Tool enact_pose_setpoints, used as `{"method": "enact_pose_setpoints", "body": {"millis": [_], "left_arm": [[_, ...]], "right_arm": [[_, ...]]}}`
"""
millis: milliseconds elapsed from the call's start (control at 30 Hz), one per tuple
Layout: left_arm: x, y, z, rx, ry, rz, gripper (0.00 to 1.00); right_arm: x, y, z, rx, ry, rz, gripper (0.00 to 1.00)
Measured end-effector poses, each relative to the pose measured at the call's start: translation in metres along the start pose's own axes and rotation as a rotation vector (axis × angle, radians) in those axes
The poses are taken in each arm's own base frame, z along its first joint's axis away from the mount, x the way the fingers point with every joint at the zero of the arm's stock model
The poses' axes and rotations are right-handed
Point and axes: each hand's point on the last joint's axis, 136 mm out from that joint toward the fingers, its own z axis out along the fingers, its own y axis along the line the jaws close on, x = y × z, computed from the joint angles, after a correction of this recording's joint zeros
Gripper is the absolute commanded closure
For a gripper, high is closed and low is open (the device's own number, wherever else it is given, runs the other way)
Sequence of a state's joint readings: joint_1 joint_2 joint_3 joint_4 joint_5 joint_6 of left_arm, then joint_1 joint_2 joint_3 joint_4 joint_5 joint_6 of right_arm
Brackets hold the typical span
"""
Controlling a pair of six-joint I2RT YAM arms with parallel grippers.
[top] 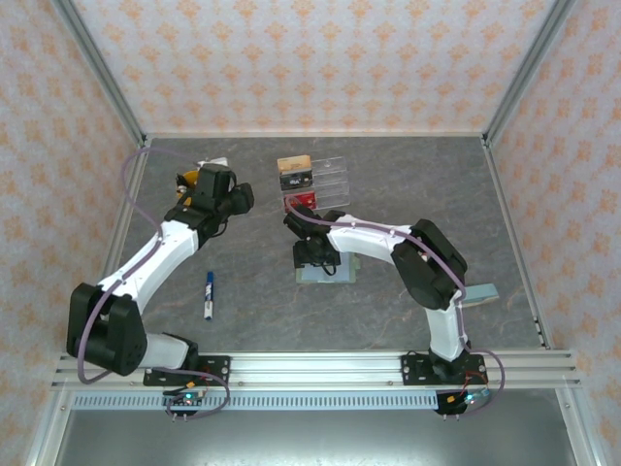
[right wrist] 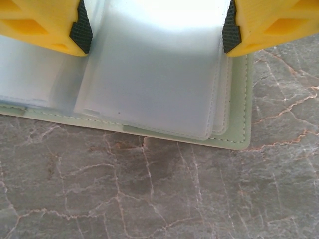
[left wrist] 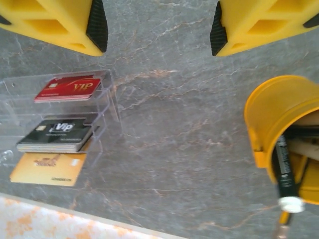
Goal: Take the credit cards out of the card holder
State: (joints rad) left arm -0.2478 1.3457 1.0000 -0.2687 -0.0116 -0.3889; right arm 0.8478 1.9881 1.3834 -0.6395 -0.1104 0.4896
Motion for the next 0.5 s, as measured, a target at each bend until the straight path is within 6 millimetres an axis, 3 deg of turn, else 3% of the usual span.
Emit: {"method": "enact_pose_setpoints", "body": {"millis": [133, 267, 500], "left_arm": [[-0.004, 0.019, -0.016, -0.078, -0.045, -0.096, 0.16], [-0.001, 0.035, -0.029, -0.136, -0.073, -0.138, 0.12], [0.003, 0.051, -0.039, -0.21, -0.083, -0.15, 0.09]], "right_arm": [[0.0, -0.002, 0.002, 0.014, 0.001, 0.003, 0.39], [-0.001, -0.002, 0.002, 0.014, 0.0, 0.006, 0.47], [-0.002, -0.008, 0.004, 0.033, -0.002, 0.014, 0.69]]}}
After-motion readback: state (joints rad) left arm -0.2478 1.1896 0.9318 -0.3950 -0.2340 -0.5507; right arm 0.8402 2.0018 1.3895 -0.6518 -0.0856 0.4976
